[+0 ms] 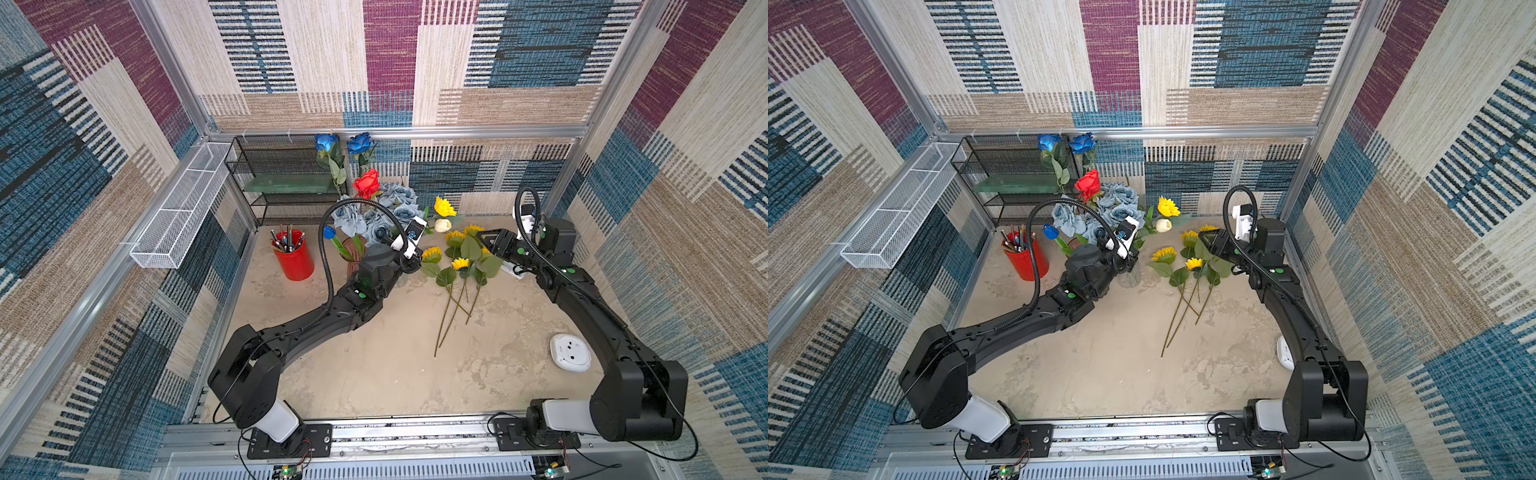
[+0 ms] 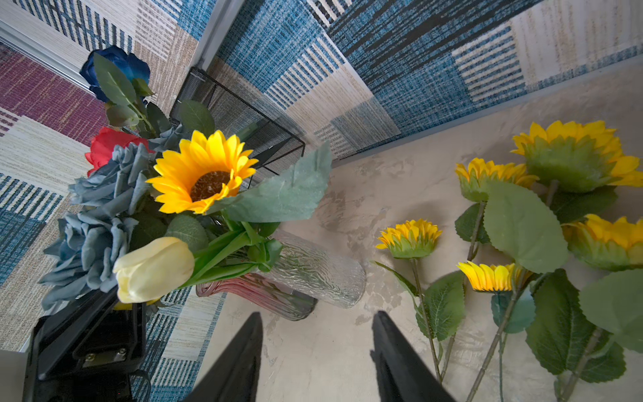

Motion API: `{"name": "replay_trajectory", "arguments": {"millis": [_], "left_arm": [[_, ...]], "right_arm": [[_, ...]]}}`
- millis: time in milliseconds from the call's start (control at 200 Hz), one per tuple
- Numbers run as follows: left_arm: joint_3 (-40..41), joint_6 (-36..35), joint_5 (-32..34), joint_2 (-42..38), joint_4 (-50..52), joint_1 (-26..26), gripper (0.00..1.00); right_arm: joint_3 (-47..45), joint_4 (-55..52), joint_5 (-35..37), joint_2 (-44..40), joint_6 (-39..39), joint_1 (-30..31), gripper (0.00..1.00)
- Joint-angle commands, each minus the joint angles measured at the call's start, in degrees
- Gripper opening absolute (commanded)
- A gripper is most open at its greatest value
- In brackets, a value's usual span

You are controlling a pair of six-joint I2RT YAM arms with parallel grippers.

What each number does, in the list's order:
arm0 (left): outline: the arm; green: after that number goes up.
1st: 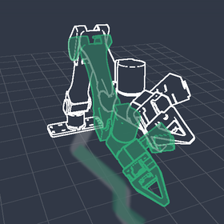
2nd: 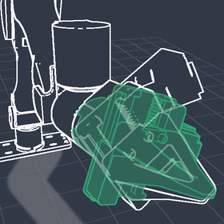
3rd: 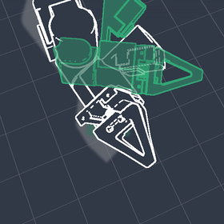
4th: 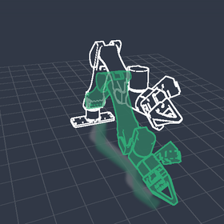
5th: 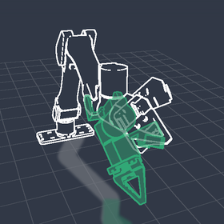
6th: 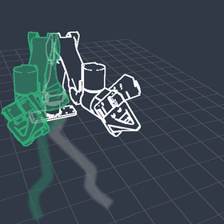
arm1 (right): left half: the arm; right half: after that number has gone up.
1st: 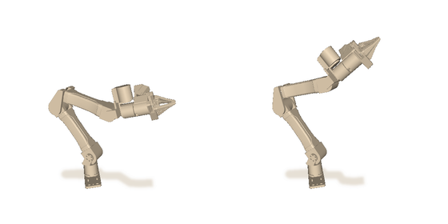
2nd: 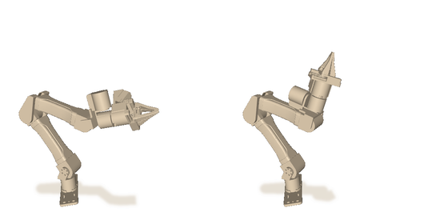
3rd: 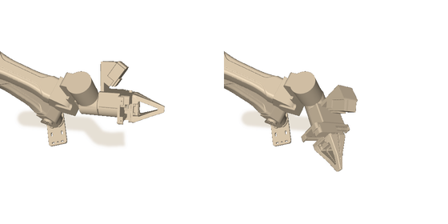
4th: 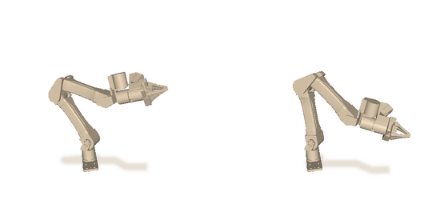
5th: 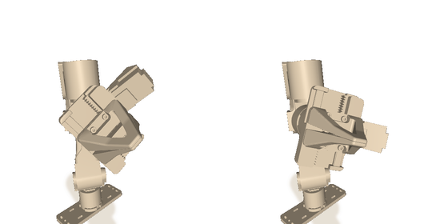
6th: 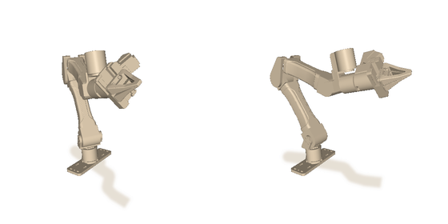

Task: Pick out yellow flowers from the vase
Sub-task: Pick up the flower from the vase.

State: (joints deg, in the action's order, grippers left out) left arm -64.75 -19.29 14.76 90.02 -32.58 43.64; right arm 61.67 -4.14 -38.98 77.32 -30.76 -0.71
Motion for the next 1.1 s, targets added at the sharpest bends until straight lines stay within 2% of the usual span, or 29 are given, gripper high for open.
{"name": "replay_trajectory", "arguments": {"millis": [0, 396, 691, 811, 881, 962, 977, 1097], "left_arm": [[-0.1, 0.0, -0.7, -1.0, 0.9, 0.0, 0.08], [-3.9, 2.3, -5.8, -9.4, 14.6, 0.0, 0.07], [-10.1, 1.4, -8.0, -11.5, 21.5, -0.2, 0.07], [-13.8, 1.7, -9.1, -11.6, 24.5, -0.3, 0.07], [-15.3, 1.6, -9.6, -11.6, 25.3, -0.5, 0.07], [-17.6, 1.5, -10.2, -11.5, 27.0, -0.6, 0.07], [-18.1, 1.5, -10.3, -11.5, 27.4, -0.6, 0.07], [-22.4, 1.4, -11.1, -11.1, 31.2, -0.7, 0.07]], "right_arm": [[0.6, 0.8, -0.4, 0.0, 0.1, 0.0, 0.54], [0.4, 1.8, -1.0, 0.5, -0.3, 0.1, 0.54], [-0.2, 3.3, -1.5, -0.1, -0.4, 0.7, 0.55], [-0.1, 3.2, -0.5, -1.1, 0.3, 0.7, 0.63], [-0.3, 3.1, 0.1, -1.6, 0.6, 0.8, 0.73], [-0.2, 2.9, 0.8, -2.1, 1.2, 0.8, 0.90], [-0.2, 2.8, 0.8, -2.2, 1.3, 0.8, 0.99], [0.1, 2.8, 0.9, -2.8, 1.7, 0.7, 0.96]]}}
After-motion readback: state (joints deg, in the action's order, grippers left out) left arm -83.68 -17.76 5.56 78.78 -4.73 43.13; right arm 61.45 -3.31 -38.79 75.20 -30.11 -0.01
